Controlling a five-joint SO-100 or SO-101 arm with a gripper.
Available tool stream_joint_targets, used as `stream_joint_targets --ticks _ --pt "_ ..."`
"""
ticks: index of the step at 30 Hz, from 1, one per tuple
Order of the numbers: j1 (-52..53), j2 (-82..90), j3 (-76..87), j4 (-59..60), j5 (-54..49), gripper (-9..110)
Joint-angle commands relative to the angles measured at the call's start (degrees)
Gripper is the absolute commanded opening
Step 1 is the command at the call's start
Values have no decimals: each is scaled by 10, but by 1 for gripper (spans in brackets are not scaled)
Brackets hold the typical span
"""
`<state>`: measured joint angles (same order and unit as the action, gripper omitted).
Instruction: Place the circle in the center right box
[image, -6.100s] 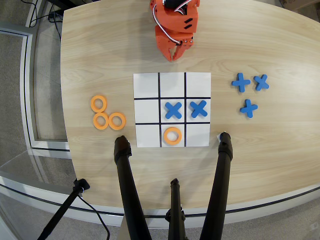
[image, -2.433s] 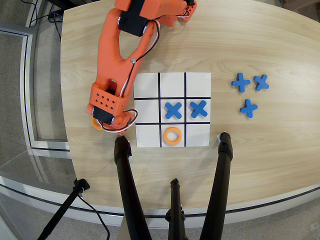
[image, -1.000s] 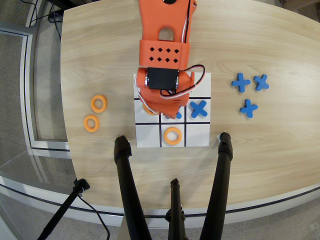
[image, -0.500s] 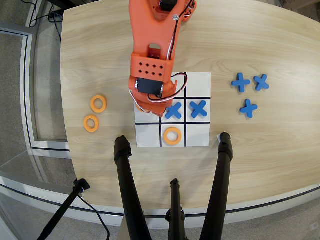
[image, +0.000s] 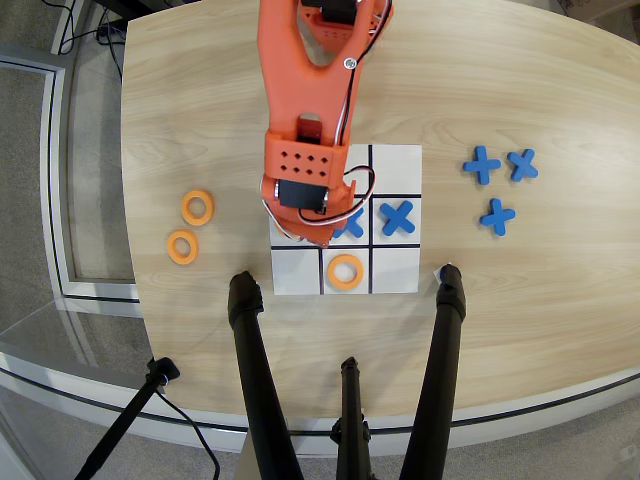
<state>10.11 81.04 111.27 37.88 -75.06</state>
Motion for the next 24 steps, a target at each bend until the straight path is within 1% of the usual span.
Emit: stream_joint_targets --ticks 1,10,15,18,20,24 --pt "-4 -2 -24 -3 -1 0" --pt "-4 -4 -30 -2 -2 0" --pt "-1 -2 -34 -2 -3 6" --pt "2 4 -34 -2 -3 6" --pt "3 11 -34 -1 -3 9" --pt "7 33 -35 0 -3 9"
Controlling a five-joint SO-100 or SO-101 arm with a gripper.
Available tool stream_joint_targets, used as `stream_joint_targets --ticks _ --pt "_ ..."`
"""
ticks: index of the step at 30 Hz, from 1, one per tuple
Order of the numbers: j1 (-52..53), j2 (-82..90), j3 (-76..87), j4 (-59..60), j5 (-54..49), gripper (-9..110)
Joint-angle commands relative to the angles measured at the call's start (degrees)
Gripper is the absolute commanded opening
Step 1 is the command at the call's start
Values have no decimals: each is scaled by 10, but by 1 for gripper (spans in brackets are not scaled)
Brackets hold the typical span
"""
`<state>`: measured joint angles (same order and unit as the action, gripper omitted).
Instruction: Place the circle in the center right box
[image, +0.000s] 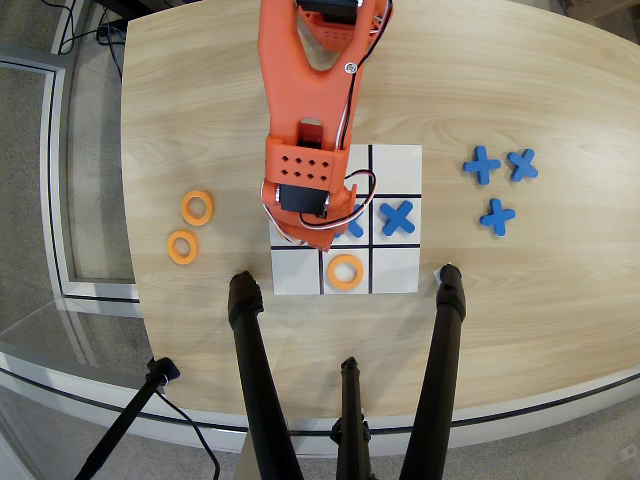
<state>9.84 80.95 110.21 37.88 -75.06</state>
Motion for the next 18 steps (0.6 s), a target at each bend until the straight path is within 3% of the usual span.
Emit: stream_joint_targets --ticks 1,11,18 --pt "11 41 -25 4 -3 9" --pt "23 214 -55 164 -16 9" --pt "9 452 161 194 -87 9"
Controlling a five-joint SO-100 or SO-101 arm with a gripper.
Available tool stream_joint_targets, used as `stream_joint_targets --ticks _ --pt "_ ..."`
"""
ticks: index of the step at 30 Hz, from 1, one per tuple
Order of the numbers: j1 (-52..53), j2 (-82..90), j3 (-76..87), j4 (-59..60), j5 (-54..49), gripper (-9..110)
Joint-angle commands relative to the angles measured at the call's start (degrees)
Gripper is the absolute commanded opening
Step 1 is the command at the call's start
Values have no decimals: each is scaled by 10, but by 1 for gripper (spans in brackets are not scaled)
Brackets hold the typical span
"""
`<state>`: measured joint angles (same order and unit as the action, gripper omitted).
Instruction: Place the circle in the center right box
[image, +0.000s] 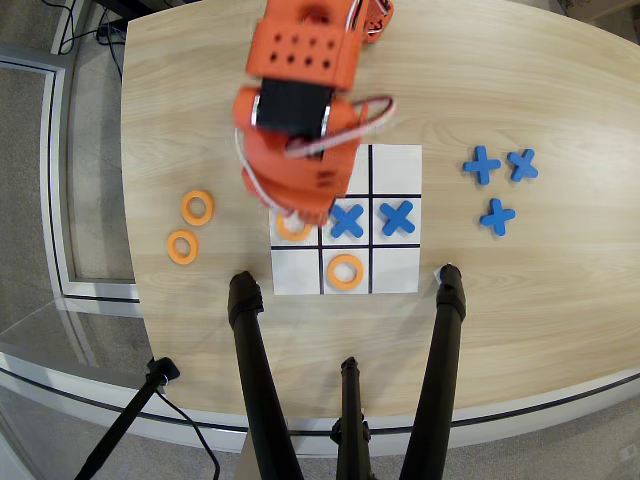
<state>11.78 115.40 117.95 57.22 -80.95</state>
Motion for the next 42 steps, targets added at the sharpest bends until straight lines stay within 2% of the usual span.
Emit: stream_joint_targets --ticks 1,5,12,19,23,27,30,33,42 --pt "-19 151 130 -8 -34 9" --pt "-63 344 311 -21 -53 9" --pt "-102 620 512 73 -78 9" --pt "-114 720 621 109 -83 8" --pt "-109 761 656 138 -82 0" --pt "-85 769 656 166 -80 0" --pt "-32 769 656 175 -82 0" --pt "72 770 656 175 -83 0" --pt "554 790 656 173 -85 0"
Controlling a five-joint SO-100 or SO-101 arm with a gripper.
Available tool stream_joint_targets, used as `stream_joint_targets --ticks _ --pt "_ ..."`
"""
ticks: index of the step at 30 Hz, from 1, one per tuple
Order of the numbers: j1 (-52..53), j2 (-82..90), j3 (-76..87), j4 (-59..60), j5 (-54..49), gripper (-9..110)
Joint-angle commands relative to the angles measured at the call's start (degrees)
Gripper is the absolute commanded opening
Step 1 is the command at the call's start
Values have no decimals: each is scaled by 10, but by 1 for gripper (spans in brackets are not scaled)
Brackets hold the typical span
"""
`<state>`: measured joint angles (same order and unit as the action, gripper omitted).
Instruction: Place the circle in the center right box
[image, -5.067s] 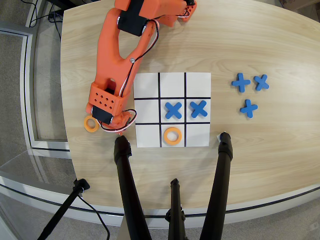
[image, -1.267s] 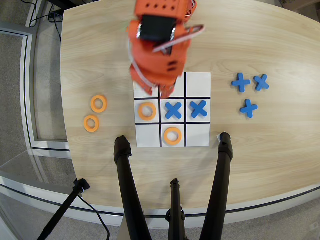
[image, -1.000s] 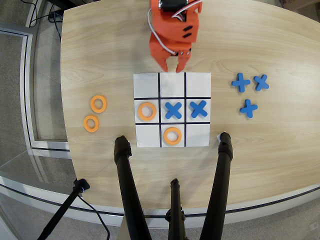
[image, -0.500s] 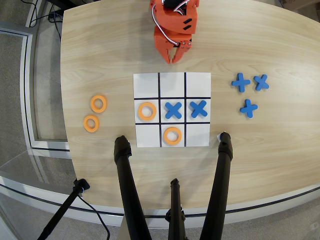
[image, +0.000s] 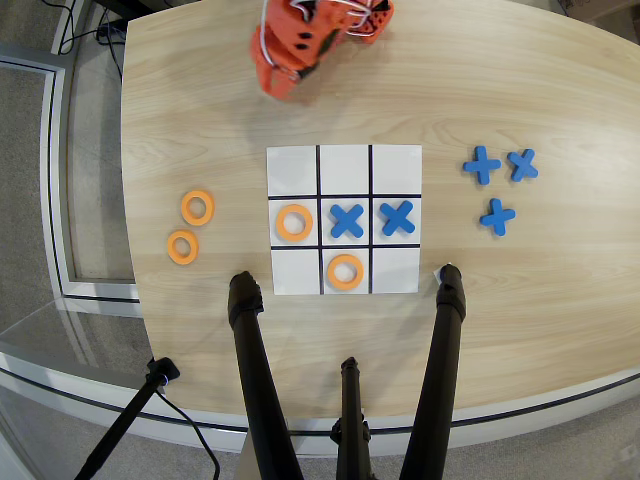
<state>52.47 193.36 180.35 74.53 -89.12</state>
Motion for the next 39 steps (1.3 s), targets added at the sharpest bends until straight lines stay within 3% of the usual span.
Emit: stream_joint_targets --ticks 1,11,39 --pt "189 11 32 0 -4 0" --pt "421 11 32 -5 2 0" --pt "411 11 32 0 2 0"
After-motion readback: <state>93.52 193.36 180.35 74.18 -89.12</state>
